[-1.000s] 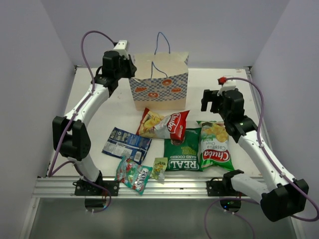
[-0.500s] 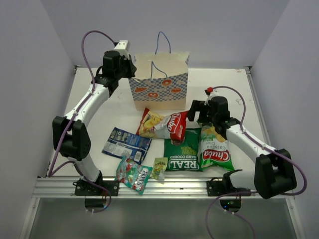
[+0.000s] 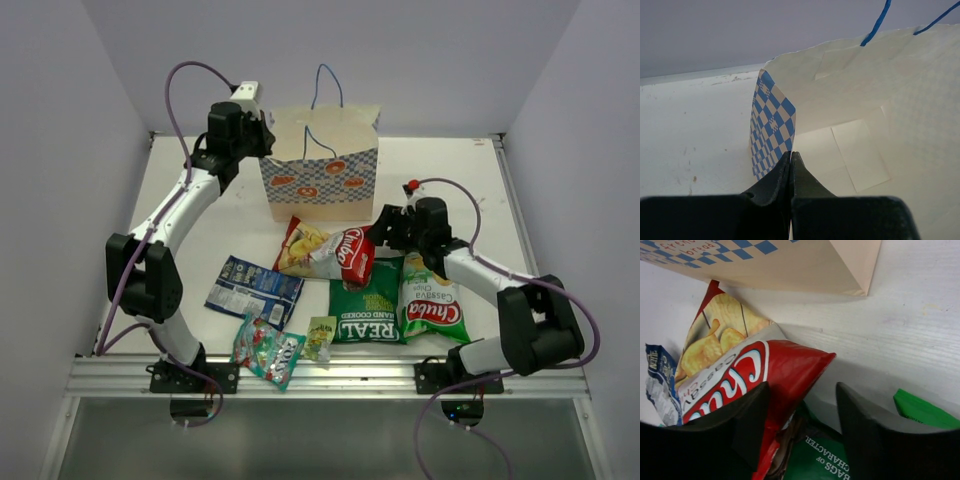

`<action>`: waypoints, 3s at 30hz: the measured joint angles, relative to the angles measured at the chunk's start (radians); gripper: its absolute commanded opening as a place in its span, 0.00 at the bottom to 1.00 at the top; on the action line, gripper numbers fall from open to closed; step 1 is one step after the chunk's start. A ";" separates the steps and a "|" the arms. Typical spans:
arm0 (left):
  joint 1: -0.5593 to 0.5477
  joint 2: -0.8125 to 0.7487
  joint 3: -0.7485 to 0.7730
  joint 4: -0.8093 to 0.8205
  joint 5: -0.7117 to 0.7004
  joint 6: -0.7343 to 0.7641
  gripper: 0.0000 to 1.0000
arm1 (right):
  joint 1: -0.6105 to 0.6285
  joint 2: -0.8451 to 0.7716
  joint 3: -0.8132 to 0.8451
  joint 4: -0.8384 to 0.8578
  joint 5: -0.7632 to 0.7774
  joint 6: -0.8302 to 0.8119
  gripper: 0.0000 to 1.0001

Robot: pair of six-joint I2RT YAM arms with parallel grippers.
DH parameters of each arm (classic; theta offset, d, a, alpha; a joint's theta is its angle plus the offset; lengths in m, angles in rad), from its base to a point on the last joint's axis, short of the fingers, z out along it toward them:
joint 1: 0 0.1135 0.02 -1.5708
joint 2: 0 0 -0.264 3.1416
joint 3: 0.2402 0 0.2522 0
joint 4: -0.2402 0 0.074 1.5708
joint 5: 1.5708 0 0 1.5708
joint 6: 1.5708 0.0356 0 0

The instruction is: Place the snacks into the paper bag

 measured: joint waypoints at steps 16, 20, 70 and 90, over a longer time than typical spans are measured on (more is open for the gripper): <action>0.000 0.000 0.000 -0.001 0.000 0.001 0.00 | 0.009 -0.030 0.000 0.014 -0.049 0.013 0.00; 0.000 0.000 0.000 -0.001 0.000 0.001 0.00 | 0.012 -0.117 0.013 -0.076 -0.025 -0.014 0.00; -0.002 -0.023 0.000 -0.014 0.037 0.015 0.00 | 0.192 0.454 1.596 -0.343 0.323 -0.088 0.00; -0.007 -0.043 0.000 -0.021 0.050 0.014 0.00 | 0.402 0.401 1.389 -0.354 0.579 -0.208 0.00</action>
